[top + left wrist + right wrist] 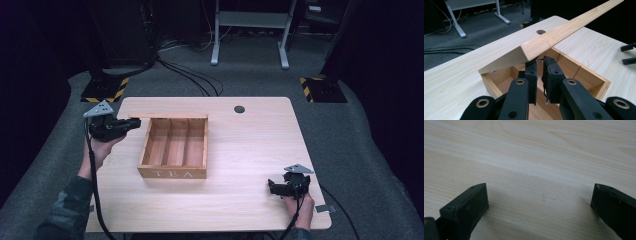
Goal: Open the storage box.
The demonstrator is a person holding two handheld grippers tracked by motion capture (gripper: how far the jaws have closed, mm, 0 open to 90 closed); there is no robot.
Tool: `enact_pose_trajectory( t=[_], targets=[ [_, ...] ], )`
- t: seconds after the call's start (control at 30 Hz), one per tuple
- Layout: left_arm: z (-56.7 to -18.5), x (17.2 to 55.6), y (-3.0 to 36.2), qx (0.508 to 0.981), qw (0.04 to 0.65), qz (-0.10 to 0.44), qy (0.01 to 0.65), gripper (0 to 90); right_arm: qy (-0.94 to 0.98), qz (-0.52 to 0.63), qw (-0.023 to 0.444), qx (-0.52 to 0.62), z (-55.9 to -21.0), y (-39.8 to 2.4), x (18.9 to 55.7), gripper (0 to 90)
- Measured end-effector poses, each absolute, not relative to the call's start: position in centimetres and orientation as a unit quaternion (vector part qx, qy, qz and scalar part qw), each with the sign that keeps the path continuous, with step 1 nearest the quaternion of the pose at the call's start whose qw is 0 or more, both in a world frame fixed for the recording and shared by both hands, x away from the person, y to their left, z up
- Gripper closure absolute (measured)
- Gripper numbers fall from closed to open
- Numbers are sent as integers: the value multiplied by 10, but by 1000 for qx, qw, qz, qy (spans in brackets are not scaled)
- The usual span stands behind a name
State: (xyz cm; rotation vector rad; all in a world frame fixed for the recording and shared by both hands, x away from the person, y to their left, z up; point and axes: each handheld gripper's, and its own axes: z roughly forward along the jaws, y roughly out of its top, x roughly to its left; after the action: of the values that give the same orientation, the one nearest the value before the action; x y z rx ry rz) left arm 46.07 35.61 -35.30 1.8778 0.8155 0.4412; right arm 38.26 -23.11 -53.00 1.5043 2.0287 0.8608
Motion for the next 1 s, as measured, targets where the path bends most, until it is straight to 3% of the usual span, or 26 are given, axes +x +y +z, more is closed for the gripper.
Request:
enact_pose_trajectory(
  t=[1.0],
  targets=[
    [-338,476,346,782,493,181,336,816,739,314,234,548,-530,-231,383,8]
  ],
)
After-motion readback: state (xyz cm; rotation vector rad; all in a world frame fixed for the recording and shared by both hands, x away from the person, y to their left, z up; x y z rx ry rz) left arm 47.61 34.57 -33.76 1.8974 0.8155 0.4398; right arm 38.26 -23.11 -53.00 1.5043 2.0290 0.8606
